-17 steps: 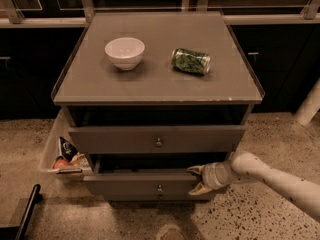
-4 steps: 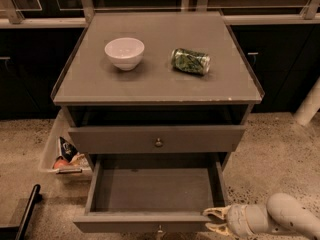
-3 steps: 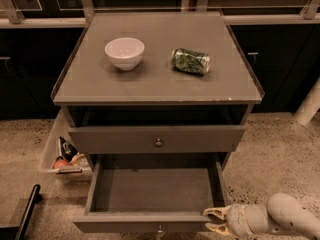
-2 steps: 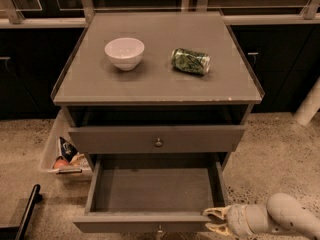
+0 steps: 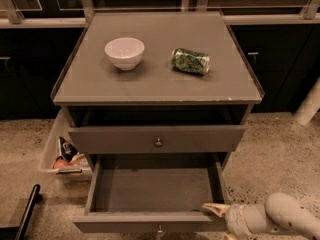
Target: Open middle drawer
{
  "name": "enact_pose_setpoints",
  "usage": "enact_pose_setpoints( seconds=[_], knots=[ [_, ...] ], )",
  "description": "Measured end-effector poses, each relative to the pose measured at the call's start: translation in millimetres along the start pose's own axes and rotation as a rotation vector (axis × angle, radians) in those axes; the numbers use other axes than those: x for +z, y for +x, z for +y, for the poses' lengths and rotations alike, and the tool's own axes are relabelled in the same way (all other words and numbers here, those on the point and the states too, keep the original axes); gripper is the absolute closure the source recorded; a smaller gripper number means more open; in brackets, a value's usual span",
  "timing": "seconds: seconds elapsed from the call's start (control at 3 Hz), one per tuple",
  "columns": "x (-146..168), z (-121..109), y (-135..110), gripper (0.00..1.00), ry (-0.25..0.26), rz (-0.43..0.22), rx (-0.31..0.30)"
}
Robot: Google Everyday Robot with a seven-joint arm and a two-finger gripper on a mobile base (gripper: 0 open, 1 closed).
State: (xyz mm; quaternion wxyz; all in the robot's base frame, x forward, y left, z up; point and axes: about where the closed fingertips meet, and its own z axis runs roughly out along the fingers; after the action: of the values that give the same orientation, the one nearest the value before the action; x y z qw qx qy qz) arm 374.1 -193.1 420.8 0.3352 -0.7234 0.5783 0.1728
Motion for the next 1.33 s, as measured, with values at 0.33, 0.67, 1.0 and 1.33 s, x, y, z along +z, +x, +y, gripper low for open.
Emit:
enact_pose_setpoints(
  seconds=[0.33,0.67,1.0,1.33],
  knots=[
    [-2,-11,-21,0.00,-0.009,0.014,-0.055],
    [-14,-35,-49,0.00,-0.017,0.049,-0.121],
    [-40,-63,-78,0.00,0.012,0.116,-0.186],
    [-69,-83,-98,0.00,0.047,0.172,-0.232]
  ],
)
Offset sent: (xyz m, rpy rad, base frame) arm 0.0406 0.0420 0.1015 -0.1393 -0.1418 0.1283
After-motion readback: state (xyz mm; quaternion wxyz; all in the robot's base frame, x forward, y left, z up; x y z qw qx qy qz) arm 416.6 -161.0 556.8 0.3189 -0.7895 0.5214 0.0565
